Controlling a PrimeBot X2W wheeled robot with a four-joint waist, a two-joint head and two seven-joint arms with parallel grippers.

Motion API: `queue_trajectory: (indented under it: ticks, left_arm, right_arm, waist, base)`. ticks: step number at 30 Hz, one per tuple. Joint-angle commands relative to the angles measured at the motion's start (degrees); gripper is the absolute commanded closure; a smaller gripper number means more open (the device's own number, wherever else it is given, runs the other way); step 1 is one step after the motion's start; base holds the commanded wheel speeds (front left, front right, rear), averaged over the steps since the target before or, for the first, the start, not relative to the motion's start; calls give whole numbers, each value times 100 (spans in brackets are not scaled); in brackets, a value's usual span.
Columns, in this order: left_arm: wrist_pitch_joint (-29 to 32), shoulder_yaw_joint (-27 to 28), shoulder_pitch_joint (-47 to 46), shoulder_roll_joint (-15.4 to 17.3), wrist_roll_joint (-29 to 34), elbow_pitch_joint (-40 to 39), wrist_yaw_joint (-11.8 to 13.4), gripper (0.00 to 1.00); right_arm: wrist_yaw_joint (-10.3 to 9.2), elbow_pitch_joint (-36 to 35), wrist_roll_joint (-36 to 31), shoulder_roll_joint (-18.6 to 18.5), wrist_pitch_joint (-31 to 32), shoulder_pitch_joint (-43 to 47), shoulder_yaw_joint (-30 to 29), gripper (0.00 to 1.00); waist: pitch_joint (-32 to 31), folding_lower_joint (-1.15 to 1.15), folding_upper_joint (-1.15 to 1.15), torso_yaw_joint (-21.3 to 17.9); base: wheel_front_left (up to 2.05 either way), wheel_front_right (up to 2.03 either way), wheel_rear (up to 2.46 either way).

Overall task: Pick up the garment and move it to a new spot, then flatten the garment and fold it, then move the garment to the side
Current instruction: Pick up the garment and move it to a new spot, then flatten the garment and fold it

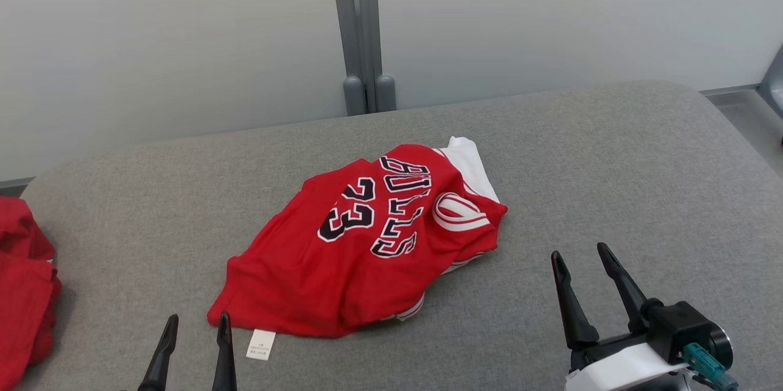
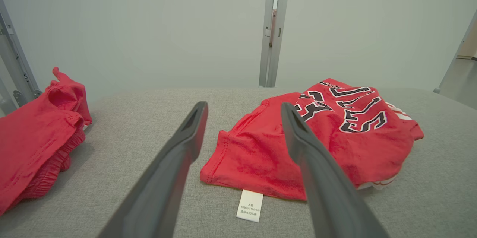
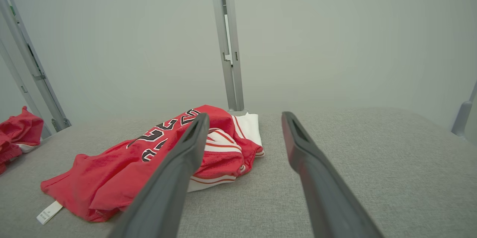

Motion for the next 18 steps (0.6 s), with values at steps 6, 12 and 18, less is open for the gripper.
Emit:
queue_trajectory:
  ticks: [6,12,18]
  left_arm:
    - [0,-103,-57,1,73,24,38,0]
    - [-1,-153,-62,1,91,9,31,0]
    - [0,-208,-34,1,126,-21,69,0]
  right_arm:
    - [-4,-27,59,-13,-1,25,-61,0]
    - [-4,-33,27,-14,0,62,-81,0]
    - [-4,-29,18,-14,0,70,-81,0]
  waist:
    - [2,0,0,163]
    - [-16,0,0,253]
    - [-26,0,0,291]
  base:
    - [0,0,0]
    - [0,0,0]
    - [0,0,0]
